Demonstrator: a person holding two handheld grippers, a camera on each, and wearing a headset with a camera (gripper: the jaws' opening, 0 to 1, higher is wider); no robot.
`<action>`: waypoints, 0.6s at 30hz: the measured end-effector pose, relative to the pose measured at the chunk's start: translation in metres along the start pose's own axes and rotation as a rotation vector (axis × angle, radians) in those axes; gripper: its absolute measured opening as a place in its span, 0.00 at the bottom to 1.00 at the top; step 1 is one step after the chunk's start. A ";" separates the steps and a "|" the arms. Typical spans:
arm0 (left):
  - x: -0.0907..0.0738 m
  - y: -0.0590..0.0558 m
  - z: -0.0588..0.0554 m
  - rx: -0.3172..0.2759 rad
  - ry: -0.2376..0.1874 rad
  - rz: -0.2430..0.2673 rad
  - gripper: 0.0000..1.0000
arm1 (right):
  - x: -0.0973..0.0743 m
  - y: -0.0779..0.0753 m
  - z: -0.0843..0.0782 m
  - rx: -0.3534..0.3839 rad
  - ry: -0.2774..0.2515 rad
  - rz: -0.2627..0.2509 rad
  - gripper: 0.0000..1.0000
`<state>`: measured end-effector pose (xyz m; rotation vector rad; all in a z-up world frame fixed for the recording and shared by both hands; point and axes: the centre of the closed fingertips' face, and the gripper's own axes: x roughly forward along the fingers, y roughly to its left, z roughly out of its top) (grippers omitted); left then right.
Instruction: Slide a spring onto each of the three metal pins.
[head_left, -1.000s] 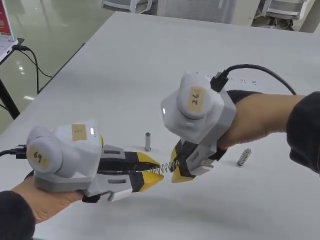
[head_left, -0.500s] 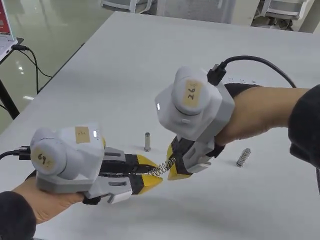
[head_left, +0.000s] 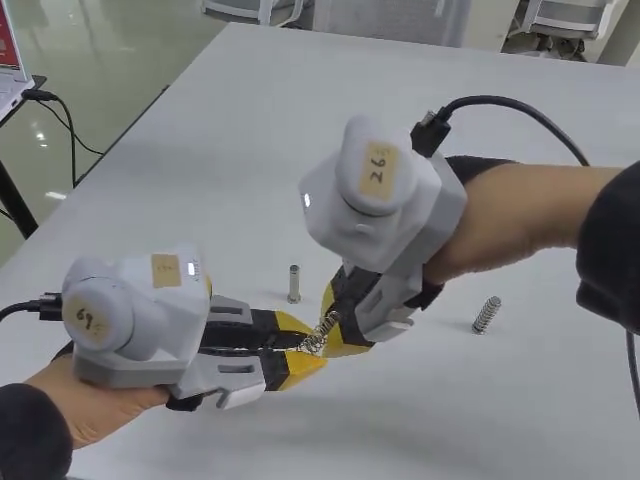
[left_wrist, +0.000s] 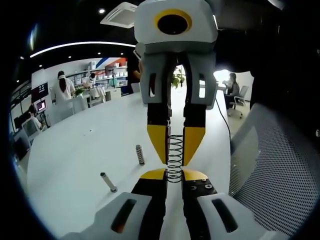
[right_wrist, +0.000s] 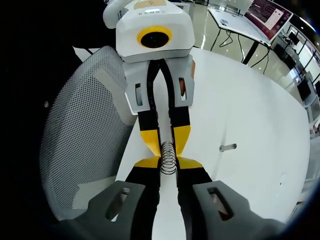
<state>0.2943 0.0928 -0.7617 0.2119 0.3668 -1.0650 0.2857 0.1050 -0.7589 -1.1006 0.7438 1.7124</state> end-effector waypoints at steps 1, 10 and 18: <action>0.000 0.000 0.000 0.000 0.000 -0.001 0.08 | 0.000 0.000 0.001 -0.001 -0.001 0.000 0.13; 0.000 0.000 0.001 -0.001 -0.005 -0.002 0.08 | -0.001 0.000 0.006 -0.008 -0.010 0.002 0.13; 0.002 -0.001 0.001 -0.005 -0.007 -0.003 0.08 | 0.000 0.001 0.010 -0.013 -0.010 0.004 0.13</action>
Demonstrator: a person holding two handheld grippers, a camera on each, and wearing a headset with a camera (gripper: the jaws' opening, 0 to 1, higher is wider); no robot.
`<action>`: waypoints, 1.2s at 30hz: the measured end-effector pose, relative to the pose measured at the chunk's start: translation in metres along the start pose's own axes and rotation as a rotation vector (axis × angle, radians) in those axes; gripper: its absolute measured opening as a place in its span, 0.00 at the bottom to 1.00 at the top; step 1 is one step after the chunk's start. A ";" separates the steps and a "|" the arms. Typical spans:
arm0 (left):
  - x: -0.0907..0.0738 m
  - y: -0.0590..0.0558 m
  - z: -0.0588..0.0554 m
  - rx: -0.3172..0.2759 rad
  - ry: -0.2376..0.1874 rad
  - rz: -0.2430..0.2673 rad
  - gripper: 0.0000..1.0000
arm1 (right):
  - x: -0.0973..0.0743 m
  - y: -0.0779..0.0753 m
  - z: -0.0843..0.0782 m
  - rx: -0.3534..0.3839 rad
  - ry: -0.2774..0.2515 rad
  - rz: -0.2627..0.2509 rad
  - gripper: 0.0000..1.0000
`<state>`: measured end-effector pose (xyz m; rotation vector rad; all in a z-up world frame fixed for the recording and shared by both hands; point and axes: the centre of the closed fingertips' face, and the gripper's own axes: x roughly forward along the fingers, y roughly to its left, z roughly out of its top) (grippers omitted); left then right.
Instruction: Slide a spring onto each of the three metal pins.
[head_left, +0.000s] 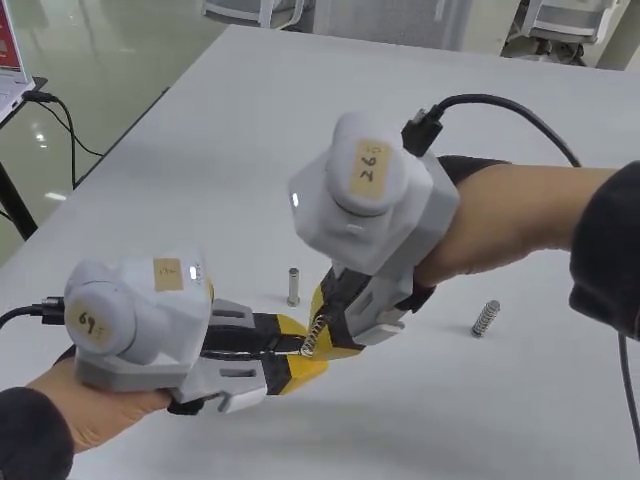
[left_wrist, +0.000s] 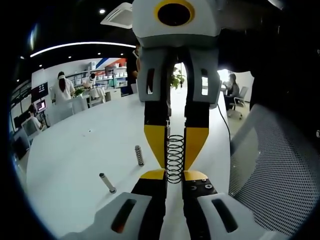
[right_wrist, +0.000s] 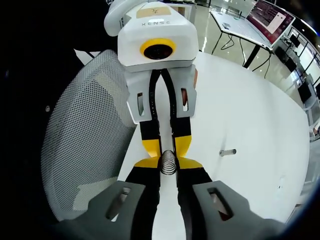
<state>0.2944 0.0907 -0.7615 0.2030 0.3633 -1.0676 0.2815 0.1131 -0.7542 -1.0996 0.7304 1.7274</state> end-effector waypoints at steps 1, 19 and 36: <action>0.000 0.000 0.000 -0.001 0.000 0.000 0.08 | 0.000 0.000 0.000 -0.002 0.001 -0.001 0.13; 0.001 0.003 0.001 -0.007 -0.014 0.007 0.08 | -0.001 -0.002 0.000 -0.004 0.018 -0.006 0.13; 0.000 0.004 -0.003 -0.007 -0.008 0.010 0.08 | -0.001 -0.002 0.004 -0.010 0.020 -0.005 0.13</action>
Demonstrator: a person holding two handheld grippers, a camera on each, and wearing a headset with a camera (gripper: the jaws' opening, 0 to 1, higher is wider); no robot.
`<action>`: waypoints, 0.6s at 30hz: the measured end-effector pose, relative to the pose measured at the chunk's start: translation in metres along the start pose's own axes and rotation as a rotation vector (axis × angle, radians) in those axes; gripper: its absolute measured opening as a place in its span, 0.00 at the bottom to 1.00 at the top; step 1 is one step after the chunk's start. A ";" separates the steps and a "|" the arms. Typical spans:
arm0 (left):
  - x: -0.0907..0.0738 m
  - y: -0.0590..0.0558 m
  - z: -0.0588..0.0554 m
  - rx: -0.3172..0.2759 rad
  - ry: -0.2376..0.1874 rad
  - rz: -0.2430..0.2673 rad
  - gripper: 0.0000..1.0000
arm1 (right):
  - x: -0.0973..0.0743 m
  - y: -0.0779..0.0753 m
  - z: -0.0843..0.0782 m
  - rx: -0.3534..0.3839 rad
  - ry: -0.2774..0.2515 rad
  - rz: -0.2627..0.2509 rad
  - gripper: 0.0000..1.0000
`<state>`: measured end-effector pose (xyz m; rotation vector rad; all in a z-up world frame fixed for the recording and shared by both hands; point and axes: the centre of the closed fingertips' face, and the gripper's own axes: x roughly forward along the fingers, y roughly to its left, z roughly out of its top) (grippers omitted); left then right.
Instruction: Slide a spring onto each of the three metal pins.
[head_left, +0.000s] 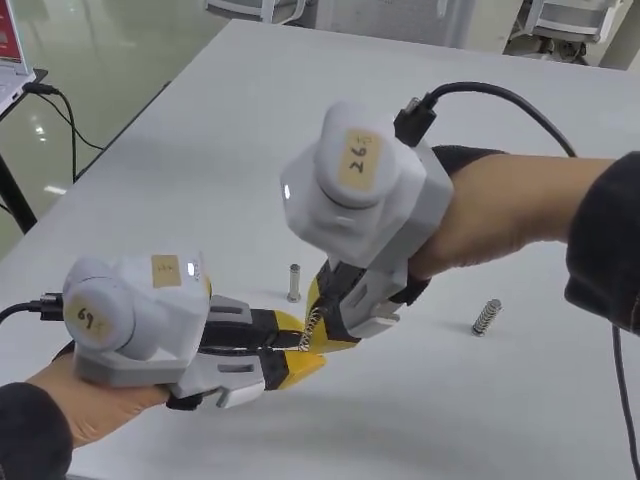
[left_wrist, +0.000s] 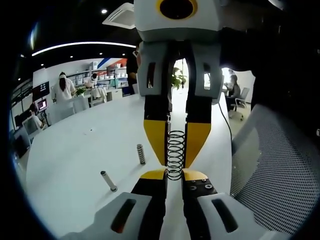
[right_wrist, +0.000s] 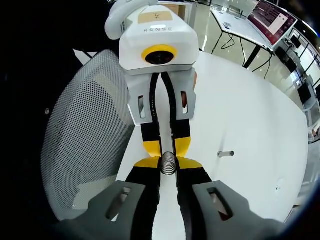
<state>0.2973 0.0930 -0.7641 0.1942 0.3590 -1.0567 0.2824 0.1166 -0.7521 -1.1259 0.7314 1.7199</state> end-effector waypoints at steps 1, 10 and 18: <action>0.000 0.000 0.000 -0.001 -0.001 -0.001 0.08 | 0.000 0.000 0.001 -0.001 0.000 0.000 0.13; -0.001 0.001 0.000 -0.006 -0.006 0.004 0.08 | 0.001 -0.001 0.003 -0.001 0.001 0.003 0.13; -0.001 0.003 -0.001 -0.014 -0.004 0.010 0.08 | 0.002 -0.003 0.002 -0.007 0.016 0.005 0.13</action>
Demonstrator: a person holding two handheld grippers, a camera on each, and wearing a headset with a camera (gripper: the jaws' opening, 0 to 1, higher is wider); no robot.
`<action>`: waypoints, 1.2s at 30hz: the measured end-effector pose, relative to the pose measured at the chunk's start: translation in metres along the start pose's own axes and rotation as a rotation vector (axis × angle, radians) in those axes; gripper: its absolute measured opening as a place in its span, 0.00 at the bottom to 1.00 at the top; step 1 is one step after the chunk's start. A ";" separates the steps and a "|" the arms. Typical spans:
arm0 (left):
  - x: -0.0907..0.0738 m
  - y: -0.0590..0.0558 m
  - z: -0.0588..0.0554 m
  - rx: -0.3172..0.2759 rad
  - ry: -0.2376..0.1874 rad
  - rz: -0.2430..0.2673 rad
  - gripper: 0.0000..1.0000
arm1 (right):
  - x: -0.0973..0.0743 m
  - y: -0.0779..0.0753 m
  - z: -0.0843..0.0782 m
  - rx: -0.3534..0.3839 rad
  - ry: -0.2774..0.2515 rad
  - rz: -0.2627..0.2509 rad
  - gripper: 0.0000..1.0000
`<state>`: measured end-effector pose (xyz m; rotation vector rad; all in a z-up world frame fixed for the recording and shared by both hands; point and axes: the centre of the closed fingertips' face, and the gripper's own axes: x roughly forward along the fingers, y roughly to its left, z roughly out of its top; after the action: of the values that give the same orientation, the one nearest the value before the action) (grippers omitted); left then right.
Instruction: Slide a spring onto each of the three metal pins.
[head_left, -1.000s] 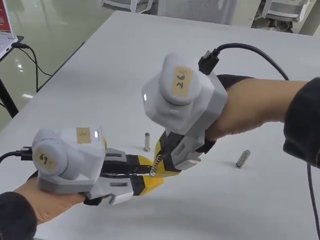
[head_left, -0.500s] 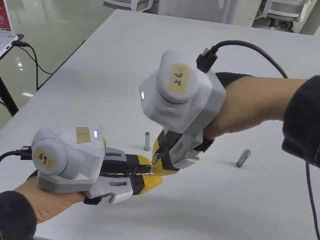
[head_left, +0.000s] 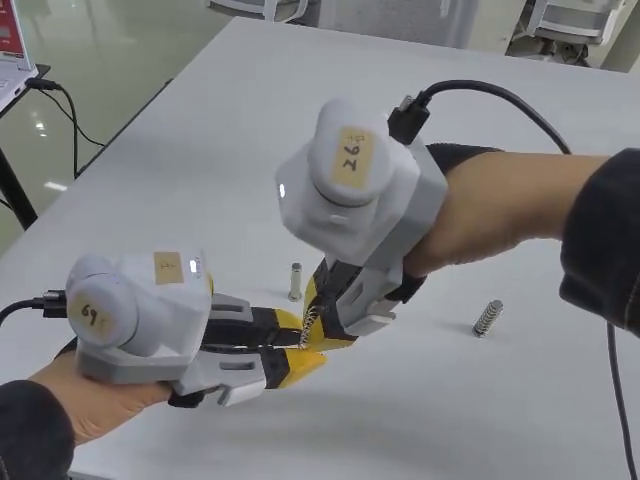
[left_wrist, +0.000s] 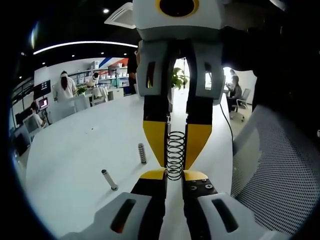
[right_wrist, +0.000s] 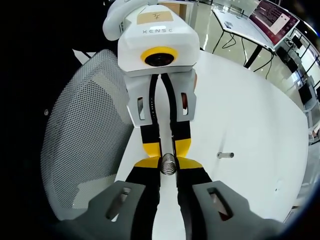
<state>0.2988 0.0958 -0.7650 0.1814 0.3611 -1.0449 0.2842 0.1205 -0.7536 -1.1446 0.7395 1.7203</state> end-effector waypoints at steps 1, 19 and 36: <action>0.000 0.001 0.001 -0.003 -0.005 0.002 0.08 | 0.000 -0.001 -0.001 -0.002 0.004 -0.001 0.13; -0.006 0.007 -0.001 -0.050 -0.030 0.025 0.19 | 0.002 -0.010 -0.005 0.003 0.020 -0.013 0.13; -0.011 0.016 -0.006 -0.100 -0.034 0.074 0.43 | -0.001 -0.026 -0.011 0.024 0.022 -0.039 0.13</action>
<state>0.3062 0.1148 -0.7669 0.0861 0.3725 -0.9538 0.3121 0.1217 -0.7571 -1.1564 0.7444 1.6646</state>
